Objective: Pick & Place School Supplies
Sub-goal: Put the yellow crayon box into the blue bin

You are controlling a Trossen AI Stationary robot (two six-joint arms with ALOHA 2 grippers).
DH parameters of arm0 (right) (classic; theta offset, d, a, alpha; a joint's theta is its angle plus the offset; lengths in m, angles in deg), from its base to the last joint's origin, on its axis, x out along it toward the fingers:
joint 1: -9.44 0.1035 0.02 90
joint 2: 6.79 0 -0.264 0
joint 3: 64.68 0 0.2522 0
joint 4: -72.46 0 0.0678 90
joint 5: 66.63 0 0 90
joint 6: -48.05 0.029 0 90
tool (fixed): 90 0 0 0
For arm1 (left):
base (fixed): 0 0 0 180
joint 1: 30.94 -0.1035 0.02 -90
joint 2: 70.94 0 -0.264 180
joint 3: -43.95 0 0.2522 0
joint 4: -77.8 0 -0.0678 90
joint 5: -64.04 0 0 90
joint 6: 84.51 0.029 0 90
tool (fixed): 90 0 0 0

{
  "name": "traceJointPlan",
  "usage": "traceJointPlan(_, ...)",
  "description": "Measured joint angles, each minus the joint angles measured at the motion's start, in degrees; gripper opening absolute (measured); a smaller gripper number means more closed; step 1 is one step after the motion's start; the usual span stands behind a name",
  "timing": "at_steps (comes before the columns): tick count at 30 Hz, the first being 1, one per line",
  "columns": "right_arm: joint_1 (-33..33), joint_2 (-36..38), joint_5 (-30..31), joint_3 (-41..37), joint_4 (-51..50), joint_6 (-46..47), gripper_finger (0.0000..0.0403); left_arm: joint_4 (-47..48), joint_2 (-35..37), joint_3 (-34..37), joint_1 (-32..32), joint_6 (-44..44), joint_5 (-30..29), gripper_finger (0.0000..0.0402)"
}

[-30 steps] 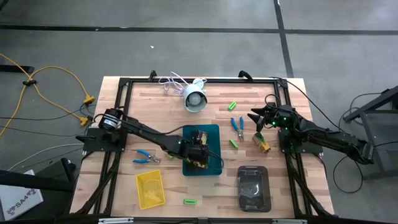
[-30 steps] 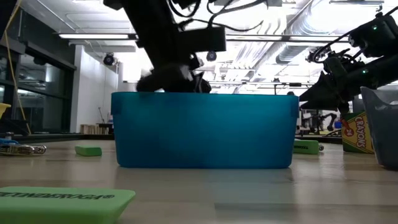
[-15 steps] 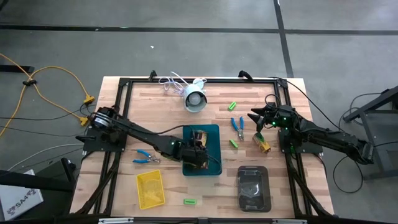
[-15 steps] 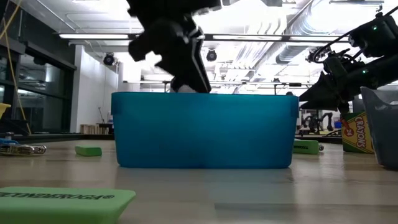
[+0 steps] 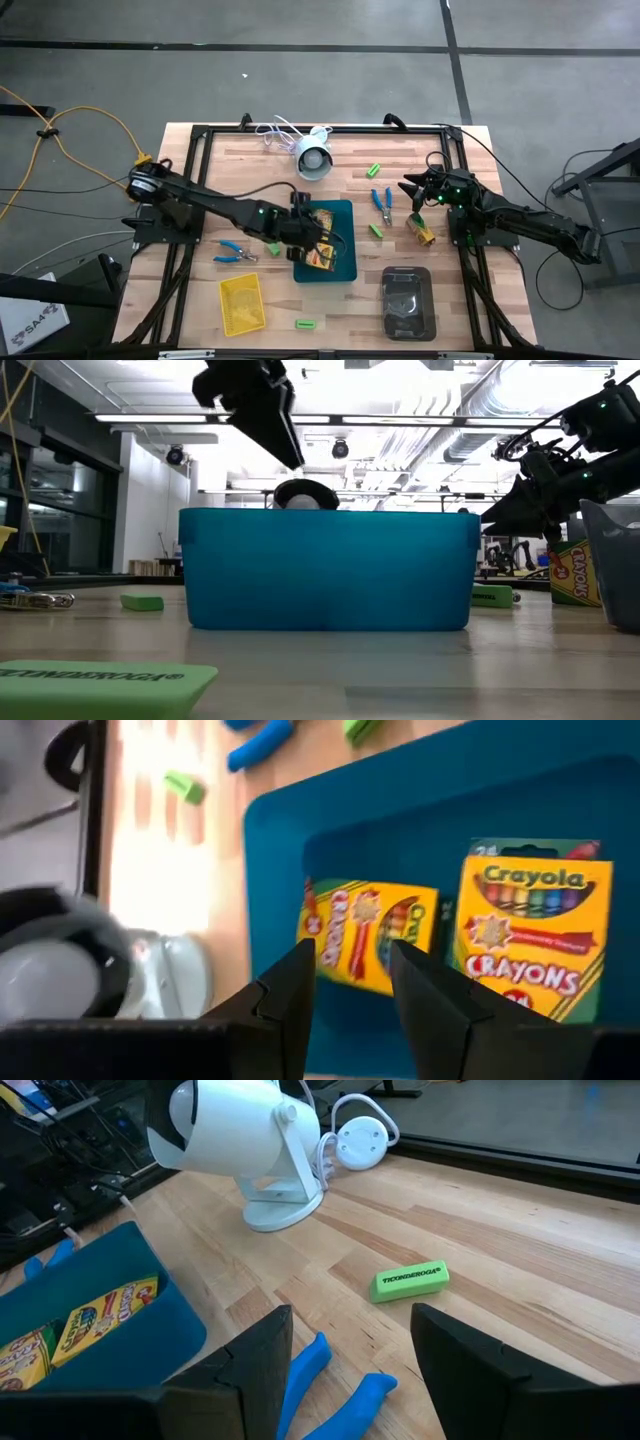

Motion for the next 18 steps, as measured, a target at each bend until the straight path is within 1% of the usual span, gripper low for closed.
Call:
traceJointPlan(3, 0.0, 0.0, 0.01, 0.01, 0.0, 0.0, 0.0197, 1.53, 2.3, 0.55, -0.25, -1.33, 1.24, 0.0124)
traceJointPlan(7, 0.0, 0.0, 0.0, 0.01, 0.0, 0.0, 0.0197, 2.29, 6.5, 3.84, -0.81, -2.81, 4.03, 0.0124)
traceJointPlan(10, 0.0, 0.0, 0.0, 0.01, -0.02, 0.0, 0.0197, 1.53, 11.32, 8.69, -1.69, -4.34, 5.25, 0.0124)
traceJointPlan(14, 0.0, 0.0, 0.0, 0.01, -0.02, 0.0, 0.0197, -3.27, 18.65, 16.88, -2.39, -5.44, 5.34, 0.0124)
traceJointPlan(18, 0.0, 0.0, 0.0, -0.01, -0.02, 0.0, 0.0197, -7.29, 26.64, 24.92, -3.35, -5.47, 7.99, 0.0124)
